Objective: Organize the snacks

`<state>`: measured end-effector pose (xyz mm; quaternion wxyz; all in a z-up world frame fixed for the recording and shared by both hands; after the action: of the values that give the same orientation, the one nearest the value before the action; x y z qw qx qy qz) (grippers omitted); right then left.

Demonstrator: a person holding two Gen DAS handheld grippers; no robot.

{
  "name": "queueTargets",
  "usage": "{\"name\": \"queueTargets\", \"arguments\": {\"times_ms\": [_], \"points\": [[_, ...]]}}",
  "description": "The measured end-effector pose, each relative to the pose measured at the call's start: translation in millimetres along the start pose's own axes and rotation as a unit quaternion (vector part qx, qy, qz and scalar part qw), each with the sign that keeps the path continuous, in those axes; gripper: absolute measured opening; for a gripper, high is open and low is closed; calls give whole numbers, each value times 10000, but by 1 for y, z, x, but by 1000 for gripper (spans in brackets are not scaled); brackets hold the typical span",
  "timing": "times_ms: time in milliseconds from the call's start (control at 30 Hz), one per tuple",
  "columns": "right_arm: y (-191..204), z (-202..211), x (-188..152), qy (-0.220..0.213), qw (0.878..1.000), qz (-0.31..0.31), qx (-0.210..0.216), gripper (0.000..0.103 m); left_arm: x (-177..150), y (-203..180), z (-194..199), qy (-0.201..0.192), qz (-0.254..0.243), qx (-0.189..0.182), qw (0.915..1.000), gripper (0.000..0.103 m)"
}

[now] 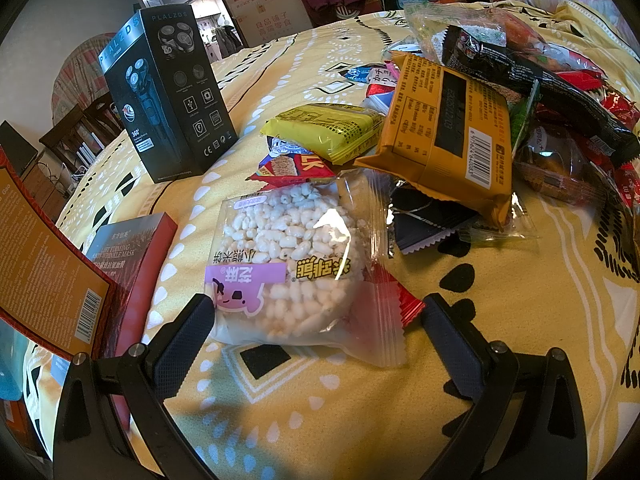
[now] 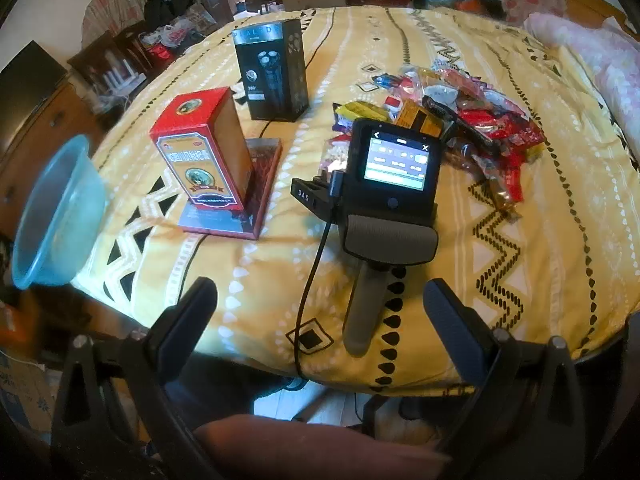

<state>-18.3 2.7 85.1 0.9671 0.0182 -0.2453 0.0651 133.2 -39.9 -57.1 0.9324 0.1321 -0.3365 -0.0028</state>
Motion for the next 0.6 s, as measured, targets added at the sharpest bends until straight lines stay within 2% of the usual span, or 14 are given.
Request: {"name": "queueTargets", "arguments": {"times_ms": [600], "points": [[-3, 2, -1, -89, 9999, -50, 42, 103, 0, 0, 0, 1, 0, 0, 10000, 103]]}}
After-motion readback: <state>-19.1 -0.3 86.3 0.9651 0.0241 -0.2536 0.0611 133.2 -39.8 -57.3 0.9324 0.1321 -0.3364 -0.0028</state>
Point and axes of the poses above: each gripper's, at about its wrist camera, not at the fingertips, and z roughly against the way its jaws point, y to its left, x to its top, the point moved 8 cm from there along -z, roughly the way its jaws point, and after that the axes turned 2 degrees about z, right-handed, at the moved point
